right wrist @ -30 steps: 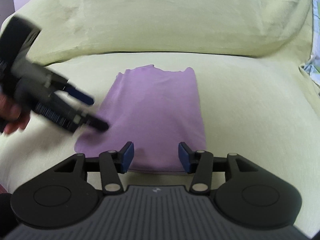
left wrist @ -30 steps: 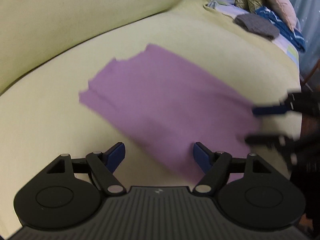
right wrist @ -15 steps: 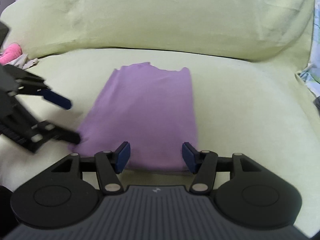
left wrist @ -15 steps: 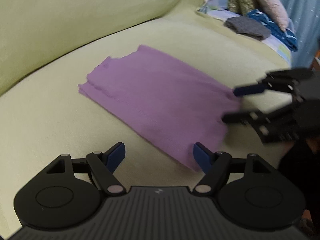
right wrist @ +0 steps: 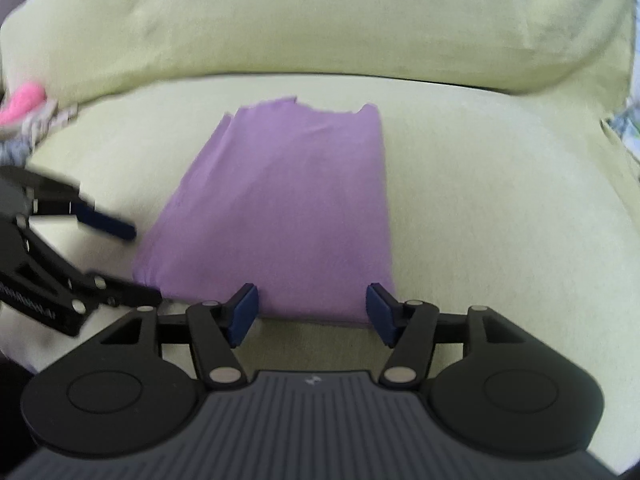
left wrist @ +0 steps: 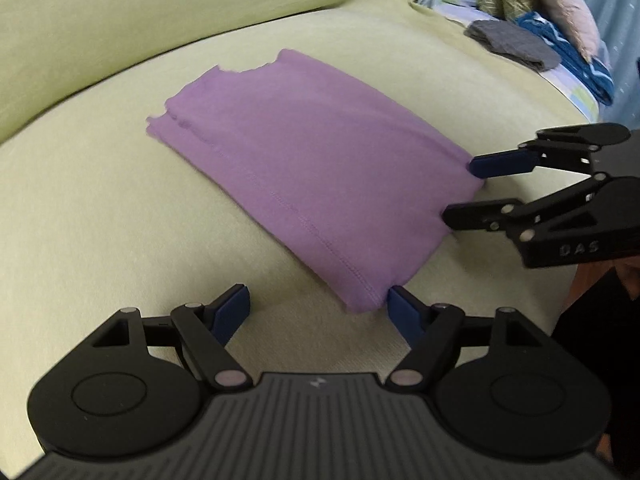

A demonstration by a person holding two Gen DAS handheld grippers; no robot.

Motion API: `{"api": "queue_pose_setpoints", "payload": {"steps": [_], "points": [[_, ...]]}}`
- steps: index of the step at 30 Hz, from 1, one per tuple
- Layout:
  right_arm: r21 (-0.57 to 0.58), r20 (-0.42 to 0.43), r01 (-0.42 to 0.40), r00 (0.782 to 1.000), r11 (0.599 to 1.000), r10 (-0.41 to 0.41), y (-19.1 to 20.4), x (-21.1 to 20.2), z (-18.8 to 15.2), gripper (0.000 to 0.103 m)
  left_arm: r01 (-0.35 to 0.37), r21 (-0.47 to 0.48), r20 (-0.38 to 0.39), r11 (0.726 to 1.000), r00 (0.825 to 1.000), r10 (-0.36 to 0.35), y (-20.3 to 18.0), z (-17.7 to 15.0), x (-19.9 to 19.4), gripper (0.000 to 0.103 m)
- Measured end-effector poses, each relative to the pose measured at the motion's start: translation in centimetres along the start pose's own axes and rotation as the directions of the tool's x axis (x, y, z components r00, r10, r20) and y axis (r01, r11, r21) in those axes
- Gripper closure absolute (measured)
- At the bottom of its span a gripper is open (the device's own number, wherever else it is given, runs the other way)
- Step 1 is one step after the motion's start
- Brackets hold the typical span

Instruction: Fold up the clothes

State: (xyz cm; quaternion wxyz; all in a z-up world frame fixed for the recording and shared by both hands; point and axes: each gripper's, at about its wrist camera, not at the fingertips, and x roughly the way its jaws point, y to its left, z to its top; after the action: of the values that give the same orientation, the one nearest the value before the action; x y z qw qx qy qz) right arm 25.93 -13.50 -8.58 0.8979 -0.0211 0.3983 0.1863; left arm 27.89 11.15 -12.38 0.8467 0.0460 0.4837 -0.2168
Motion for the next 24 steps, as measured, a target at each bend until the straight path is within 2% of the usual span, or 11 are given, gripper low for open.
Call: {"api": "queue_pose_setpoints", "payload": {"steps": [4,7,10,12,14,19,24], "points": [[0.04,0.015,0.023,1.0,0.999,-0.023,-0.1,-1.9,0.0,0.036,-0.052,-0.104,0.015,0.993,0.998,0.054,0.4,0.3,-1.3,0.016],[0.061,0.009,0.033,0.999,0.998,-0.033,-0.1,-2.9,-0.4,0.03,-0.115,-0.199,0.009,0.973,0.993,0.119,0.3,0.3,-1.9,0.007],[0.088,0.021,0.04,0.999,0.995,-0.042,-0.1,-4.3,-0.6,0.02,-0.132,-0.274,0.013,0.953,0.99,0.141,0.0,0.1,-2.4,0.001],[0.091,0.033,0.045,0.998,0.995,-0.048,0.0,-5.3,-0.7,0.014,-0.131,-0.317,0.014,0.939,0.99,0.143,-0.4,-0.3,-2.8,0.001],[0.089,0.044,0.049,0.998,0.995,-0.053,0.1,-6.2,-0.8,0.013,-0.128,-0.332,0.013,0.935,0.99,0.14,-0.9,-0.6,-3.0,0.001],[0.093,0.067,0.072,0.995,0.993,-0.078,-0.1,-8.3,-1.0,0.001,-0.126,-0.35,0.023,0.928,0.989,0.144,-2.1,-1.0,-3.7,0.001],[0.105,0.068,0.086,0.993,0.991,-0.093,-0.1,-9.6,-1.1,0.001,-0.136,-0.361,0.022,0.922,0.988,0.155,-2.7,-1.1,-4.2,0.0]]}}
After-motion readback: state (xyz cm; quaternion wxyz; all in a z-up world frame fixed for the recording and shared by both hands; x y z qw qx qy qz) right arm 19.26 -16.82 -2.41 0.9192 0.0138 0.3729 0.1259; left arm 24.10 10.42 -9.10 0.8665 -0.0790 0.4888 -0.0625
